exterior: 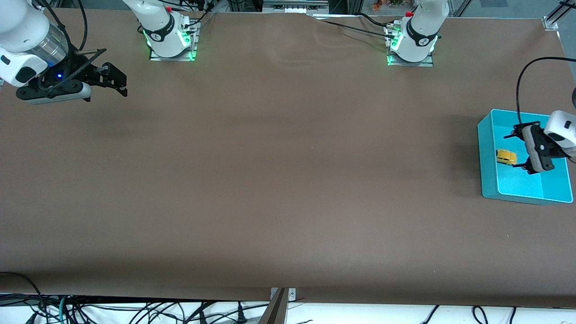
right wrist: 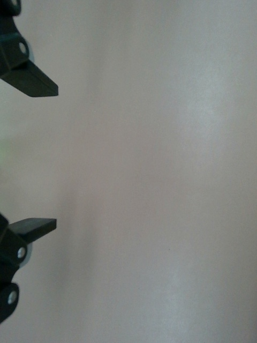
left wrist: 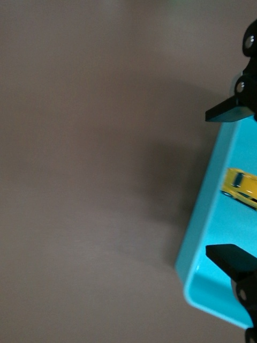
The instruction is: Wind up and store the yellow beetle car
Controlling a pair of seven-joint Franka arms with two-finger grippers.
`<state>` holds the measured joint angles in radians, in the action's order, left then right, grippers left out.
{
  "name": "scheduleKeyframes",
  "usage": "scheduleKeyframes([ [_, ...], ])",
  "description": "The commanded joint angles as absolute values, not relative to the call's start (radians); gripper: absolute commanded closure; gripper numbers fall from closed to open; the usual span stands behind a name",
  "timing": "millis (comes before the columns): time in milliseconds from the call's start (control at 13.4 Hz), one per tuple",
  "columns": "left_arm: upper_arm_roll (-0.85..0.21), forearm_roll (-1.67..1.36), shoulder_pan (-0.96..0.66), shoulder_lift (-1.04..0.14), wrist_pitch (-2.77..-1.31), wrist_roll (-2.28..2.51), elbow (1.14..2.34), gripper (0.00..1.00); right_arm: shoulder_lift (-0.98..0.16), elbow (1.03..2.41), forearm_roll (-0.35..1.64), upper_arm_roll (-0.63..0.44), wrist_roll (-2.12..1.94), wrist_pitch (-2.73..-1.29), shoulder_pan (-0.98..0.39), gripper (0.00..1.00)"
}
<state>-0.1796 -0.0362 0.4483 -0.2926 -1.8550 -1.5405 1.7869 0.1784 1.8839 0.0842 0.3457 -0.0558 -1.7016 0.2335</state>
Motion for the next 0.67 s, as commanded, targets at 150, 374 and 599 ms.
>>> scheduleKeyframes([
  [150, -0.331, -0.028, 0.381, -0.183, -1.770, -1.113, 1.760, 0.00, 0.176, 1.861, 0.100, 0.350, -0.044, -1.680, 0.236, 0.00],
  [374, -0.331, -0.026, 0.278, -0.169, -1.685, -0.832, 1.659, 0.00, 0.176, 1.861, 0.100, 0.350, -0.044, -1.680, 0.236, 0.00],
  [599, -0.330, -0.026, 0.224, -0.161, -1.649, -0.553, 1.603, 0.00, 0.175, 1.859, 0.100, 0.353, -0.044, -1.683, 0.235, 0.00],
])
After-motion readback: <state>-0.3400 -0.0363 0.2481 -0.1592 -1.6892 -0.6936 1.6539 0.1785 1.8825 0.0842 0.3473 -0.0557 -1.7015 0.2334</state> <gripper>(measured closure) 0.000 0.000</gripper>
